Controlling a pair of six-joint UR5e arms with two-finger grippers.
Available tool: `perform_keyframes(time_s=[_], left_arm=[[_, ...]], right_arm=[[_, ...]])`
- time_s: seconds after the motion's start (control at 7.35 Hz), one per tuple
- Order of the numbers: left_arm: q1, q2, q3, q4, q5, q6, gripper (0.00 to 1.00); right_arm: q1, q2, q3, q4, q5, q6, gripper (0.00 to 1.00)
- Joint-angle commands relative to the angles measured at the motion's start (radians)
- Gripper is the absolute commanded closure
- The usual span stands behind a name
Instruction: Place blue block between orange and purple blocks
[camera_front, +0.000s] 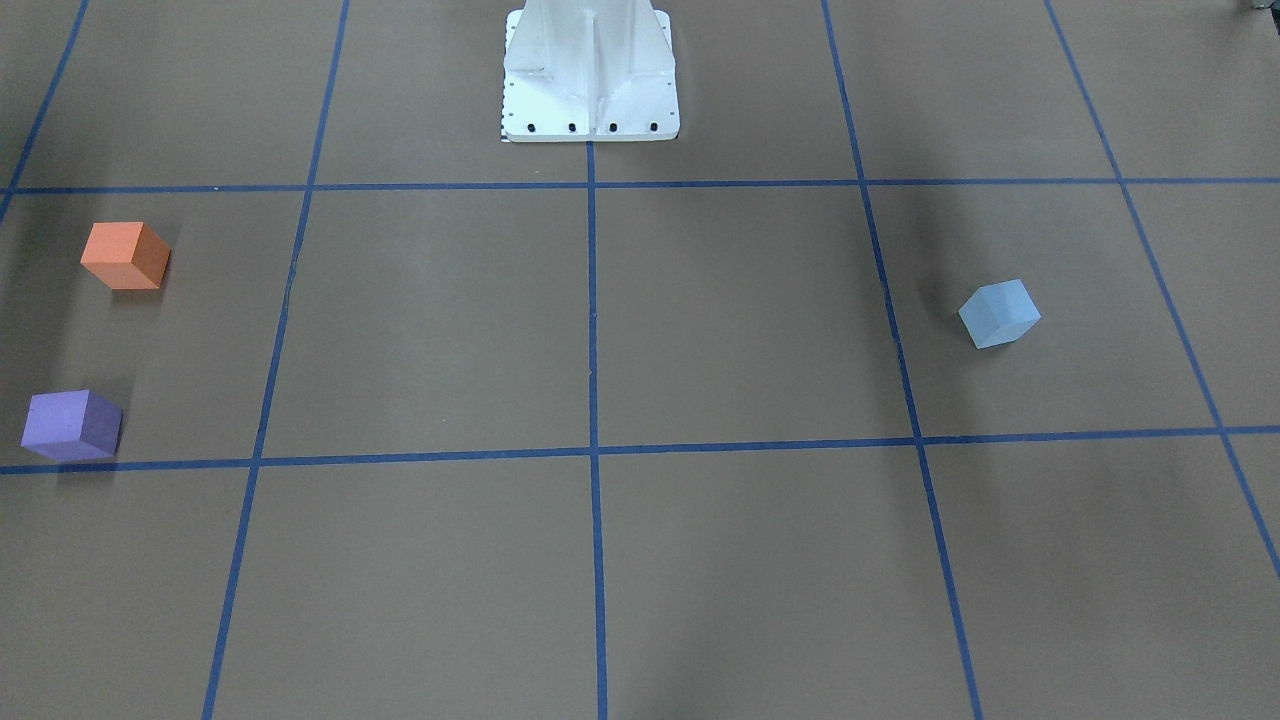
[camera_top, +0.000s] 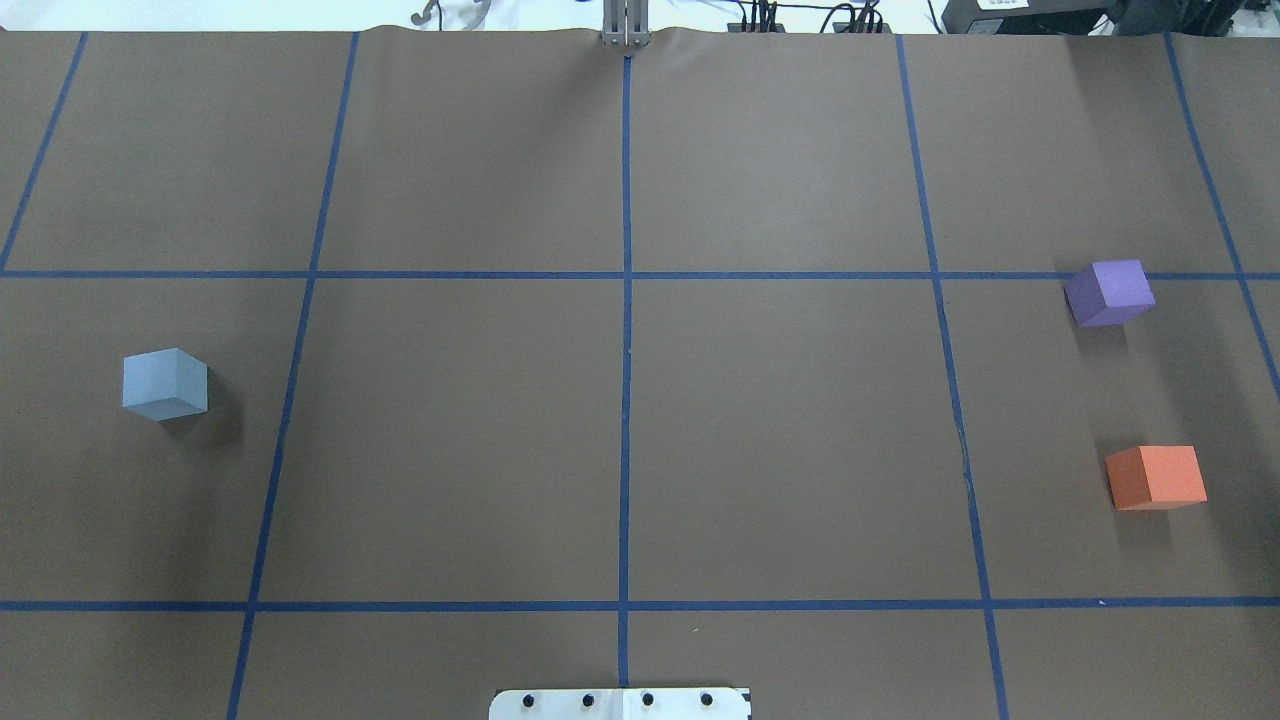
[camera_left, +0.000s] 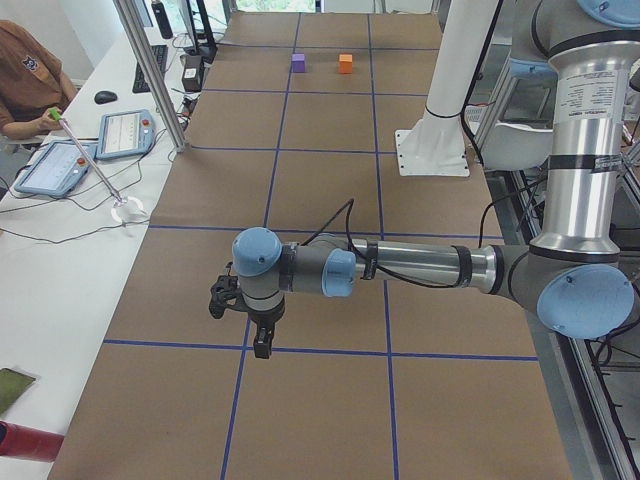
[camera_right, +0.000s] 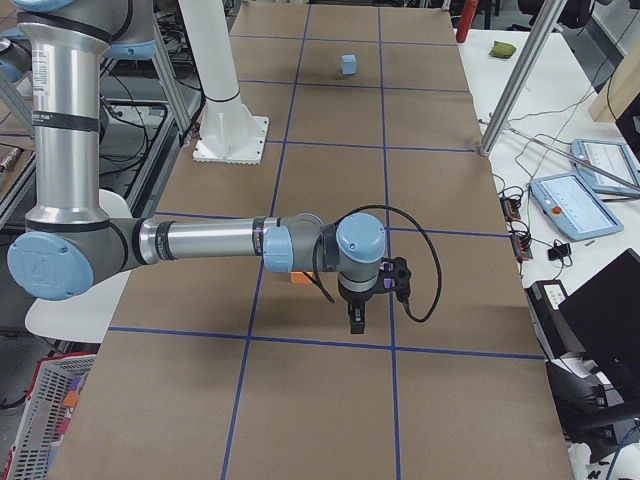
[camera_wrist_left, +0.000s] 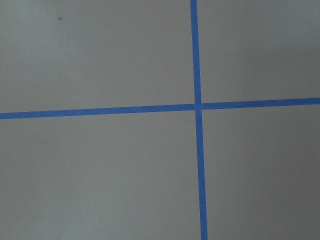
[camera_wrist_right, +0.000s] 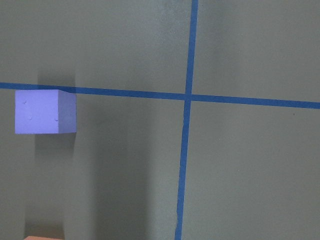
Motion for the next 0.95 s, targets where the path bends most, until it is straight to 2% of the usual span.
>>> perform_keyframes(time_s=[0.0, 0.41, 0.82], left_arm=[[-0.001, 0.0, -0.001, -0.002, -0.001, 0.003, 0.0], [0.001, -0.016, -0.019, 0.002, -0.001, -0.009, 0.0], [0.042, -0.029, -0.11, 0.013, -0.005, -0.011, 0.0]], right_arm=[[0.0, 0.001, 0.005, 0.005, -0.001, -0.01, 0.0], [-0.002, -0.002, -0.002, 0.034, 0.003, 0.004, 0.0], [0.0, 0.0, 0.001, 0.036, 0.003, 0.002, 0.0]])
